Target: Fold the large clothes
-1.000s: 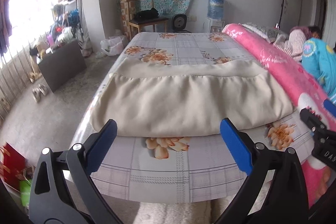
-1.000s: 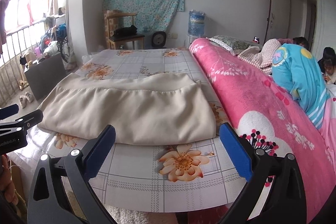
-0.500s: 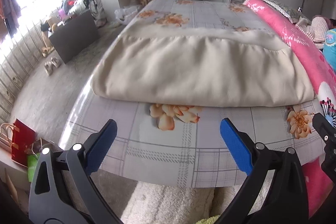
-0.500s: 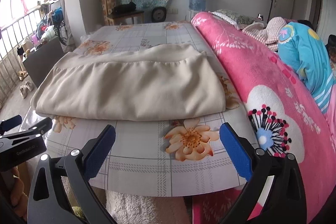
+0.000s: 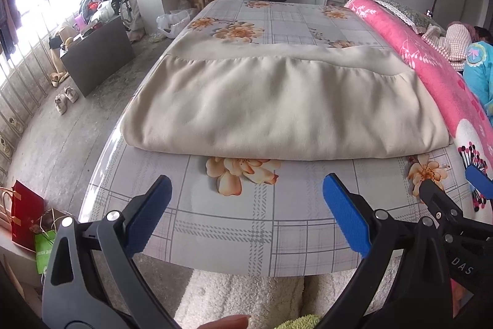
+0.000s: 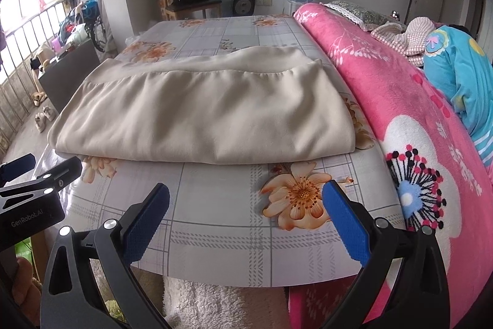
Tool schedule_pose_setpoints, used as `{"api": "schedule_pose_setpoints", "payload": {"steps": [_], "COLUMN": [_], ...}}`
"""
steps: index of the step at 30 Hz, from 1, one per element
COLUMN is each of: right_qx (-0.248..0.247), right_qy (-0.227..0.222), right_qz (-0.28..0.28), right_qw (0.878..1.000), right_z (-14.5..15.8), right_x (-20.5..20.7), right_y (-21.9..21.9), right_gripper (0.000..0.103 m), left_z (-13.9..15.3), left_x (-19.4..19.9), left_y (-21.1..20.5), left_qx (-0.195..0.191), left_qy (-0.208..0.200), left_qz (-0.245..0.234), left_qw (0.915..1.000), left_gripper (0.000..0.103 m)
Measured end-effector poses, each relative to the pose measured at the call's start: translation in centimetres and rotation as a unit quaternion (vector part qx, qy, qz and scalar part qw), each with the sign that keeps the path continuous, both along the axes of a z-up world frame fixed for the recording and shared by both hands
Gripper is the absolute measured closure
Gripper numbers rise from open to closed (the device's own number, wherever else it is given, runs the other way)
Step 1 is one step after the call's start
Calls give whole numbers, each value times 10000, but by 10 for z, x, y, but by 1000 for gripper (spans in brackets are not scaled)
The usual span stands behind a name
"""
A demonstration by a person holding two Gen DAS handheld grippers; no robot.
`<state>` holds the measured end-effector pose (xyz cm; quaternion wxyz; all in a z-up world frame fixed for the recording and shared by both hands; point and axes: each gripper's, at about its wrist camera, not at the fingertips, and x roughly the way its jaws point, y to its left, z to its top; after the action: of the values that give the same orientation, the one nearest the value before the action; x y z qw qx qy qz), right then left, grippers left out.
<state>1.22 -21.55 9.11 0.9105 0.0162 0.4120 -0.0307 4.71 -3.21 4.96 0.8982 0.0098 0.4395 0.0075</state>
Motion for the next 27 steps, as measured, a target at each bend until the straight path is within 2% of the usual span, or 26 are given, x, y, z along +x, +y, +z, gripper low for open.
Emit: {"api": "schedule_pose_setpoints", "payload": {"steps": [27], "right_qx": [-26], "right_qy": [-27], "right_qz": [50], "right_qw": [10000], "right_z": [6], "right_x": [3], "right_y": [8], "right_gripper": [6], "left_z": [2], "left_x": [1], "left_y": [4], "left_qx": [-94], "left_qy": [7], "left_qz": [-8], "left_qw": [10000], "left_gripper": [8]}}
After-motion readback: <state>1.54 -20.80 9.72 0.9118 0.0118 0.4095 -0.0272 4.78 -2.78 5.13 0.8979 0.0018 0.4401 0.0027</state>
